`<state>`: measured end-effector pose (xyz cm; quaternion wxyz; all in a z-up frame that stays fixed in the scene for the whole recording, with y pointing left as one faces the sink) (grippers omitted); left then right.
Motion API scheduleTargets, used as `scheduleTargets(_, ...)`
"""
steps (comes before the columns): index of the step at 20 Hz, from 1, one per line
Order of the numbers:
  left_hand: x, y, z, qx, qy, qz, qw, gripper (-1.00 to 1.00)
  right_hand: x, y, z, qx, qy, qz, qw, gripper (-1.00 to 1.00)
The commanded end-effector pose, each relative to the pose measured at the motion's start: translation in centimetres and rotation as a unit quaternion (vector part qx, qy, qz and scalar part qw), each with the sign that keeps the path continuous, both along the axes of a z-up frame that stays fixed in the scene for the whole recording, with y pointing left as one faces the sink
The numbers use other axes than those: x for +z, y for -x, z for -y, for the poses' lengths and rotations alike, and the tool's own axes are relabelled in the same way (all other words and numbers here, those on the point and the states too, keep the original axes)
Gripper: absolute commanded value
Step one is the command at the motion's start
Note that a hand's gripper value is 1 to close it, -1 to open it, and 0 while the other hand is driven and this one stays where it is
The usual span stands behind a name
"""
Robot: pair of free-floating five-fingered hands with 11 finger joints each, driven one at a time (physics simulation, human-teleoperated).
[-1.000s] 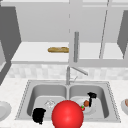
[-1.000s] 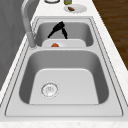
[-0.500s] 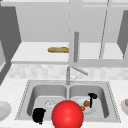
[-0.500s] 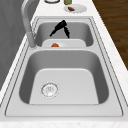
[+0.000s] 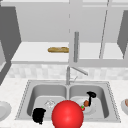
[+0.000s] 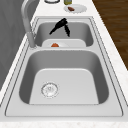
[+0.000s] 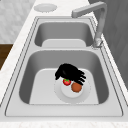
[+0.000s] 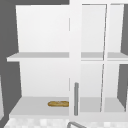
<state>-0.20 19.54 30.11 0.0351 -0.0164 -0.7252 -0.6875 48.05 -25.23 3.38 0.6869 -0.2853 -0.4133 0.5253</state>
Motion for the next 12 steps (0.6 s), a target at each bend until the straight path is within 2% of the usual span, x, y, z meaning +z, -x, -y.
scheduleTargets(1,0.0,0.0,0.0,0.000,0.000,0.000,1.0000,0.00,0.9,-0.4,-0.9,0.029,-0.009,0.046,0.9985,-1.00)
scheduleTargets(7,0.0,0.0,0.0,0.000,0.000,0.000,1.0000,0.00,2.2,-0.6,-1.8,0.053,-0.020,0.102,0.9932,-1.00)
scheduleTargets(12,0.0,0.0,0.0,0.000,0.000,0.000,1.0000,0.00,3.5,-0.6,-2.6,0.068,-0.033,0.153,0.9853,-1.00)
